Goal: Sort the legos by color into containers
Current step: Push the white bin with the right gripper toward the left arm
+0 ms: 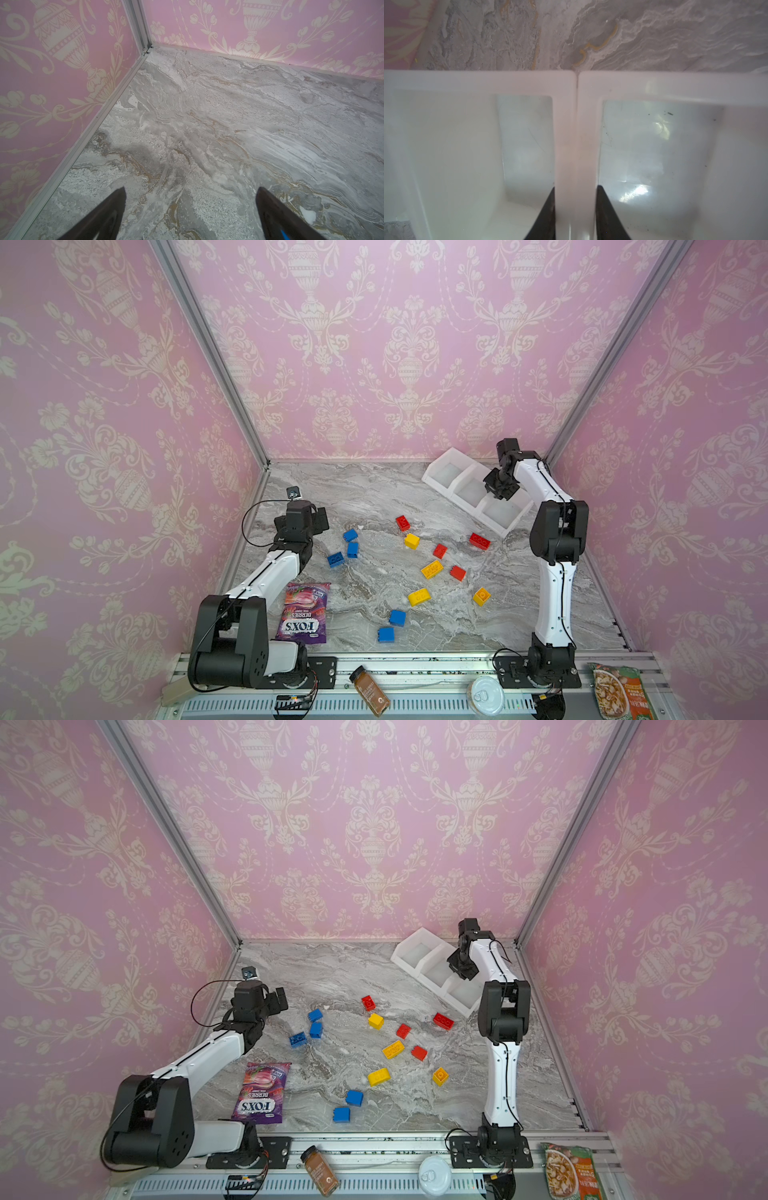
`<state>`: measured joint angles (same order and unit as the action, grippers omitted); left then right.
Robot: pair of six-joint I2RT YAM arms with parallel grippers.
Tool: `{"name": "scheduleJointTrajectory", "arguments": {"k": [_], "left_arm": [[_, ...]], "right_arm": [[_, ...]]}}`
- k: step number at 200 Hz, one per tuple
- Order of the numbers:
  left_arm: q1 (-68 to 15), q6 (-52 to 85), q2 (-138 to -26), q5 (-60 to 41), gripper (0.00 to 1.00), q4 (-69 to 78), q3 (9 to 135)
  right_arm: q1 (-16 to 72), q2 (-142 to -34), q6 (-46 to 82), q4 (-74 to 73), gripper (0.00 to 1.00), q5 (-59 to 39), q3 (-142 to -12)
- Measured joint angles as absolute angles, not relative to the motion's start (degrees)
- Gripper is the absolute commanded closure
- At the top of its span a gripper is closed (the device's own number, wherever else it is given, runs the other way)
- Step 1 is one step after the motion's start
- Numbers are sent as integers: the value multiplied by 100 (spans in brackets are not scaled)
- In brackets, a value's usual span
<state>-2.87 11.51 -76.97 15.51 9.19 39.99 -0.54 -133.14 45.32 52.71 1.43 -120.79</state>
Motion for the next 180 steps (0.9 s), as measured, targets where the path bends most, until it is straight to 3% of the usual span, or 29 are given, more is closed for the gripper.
{"name": "scheduleJointTrajectory", "arguments": {"k": [180], "left_arm": [[-329,1151,-7697,1553,1,884,3999]], "right_arm": [[1135,-13992,3850,5076,100,237,-13087]]}}
